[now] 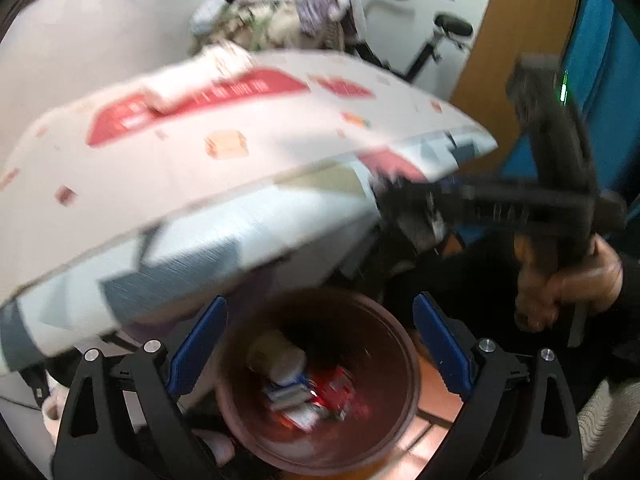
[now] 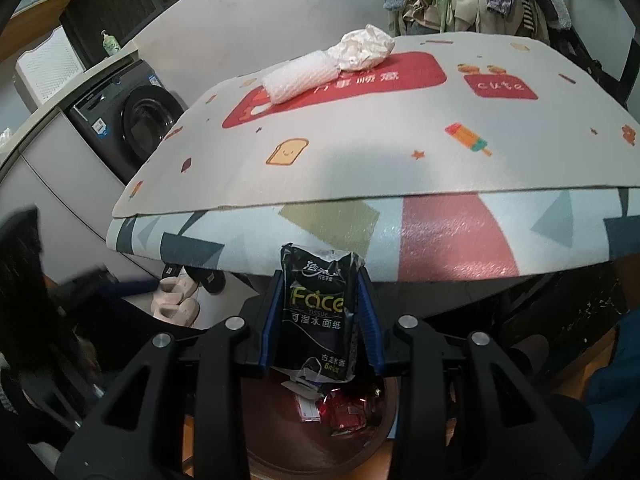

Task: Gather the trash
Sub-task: 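Open both grippers over the brown bin to drop the lid and tissue pack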

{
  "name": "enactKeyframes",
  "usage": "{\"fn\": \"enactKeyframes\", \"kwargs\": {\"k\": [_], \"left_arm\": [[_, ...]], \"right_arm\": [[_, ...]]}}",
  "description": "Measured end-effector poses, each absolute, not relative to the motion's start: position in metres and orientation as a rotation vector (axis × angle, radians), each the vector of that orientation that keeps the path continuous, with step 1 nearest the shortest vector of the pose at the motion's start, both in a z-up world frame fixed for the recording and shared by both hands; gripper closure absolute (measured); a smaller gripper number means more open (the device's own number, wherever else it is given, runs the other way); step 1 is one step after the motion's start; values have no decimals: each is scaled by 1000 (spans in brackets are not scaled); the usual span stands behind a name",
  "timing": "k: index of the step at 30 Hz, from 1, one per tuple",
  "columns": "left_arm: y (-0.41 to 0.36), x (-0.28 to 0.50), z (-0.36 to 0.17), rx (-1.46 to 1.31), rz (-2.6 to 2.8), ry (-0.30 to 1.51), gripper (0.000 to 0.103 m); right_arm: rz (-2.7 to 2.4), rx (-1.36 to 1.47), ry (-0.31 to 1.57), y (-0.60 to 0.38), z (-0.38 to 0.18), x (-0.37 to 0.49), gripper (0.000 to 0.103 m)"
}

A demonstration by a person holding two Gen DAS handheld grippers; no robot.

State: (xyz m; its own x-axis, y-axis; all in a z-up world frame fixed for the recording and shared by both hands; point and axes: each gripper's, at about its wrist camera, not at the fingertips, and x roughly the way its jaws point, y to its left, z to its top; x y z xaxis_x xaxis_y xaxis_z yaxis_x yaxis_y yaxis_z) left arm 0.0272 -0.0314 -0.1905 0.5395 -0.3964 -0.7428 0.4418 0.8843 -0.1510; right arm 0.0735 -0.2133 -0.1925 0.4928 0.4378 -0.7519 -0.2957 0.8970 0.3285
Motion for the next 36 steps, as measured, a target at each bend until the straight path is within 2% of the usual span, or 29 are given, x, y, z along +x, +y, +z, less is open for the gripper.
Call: {"fn": "enactKeyframes", "kwargs": {"k": [13,21,30,32,36], "left_arm": [[23,0,-163,14,-338,680,6],[35,7,-175,-30,-281,728,6],[32,10,-180,-14,-283,750,6],[31,11,-181,-15,-281,755,6],[32,12,-183,-22,-287,763,6]], "right_arm": [[538,32,998,-171,-219,59,65],[580,-166,1061,-136,-242,51,64],[572,-175,1076,-137,-246,50,59],[571,-177,1078,-137,-246,51,56],[562,-187,1085,-136,-248,51,26]]}}
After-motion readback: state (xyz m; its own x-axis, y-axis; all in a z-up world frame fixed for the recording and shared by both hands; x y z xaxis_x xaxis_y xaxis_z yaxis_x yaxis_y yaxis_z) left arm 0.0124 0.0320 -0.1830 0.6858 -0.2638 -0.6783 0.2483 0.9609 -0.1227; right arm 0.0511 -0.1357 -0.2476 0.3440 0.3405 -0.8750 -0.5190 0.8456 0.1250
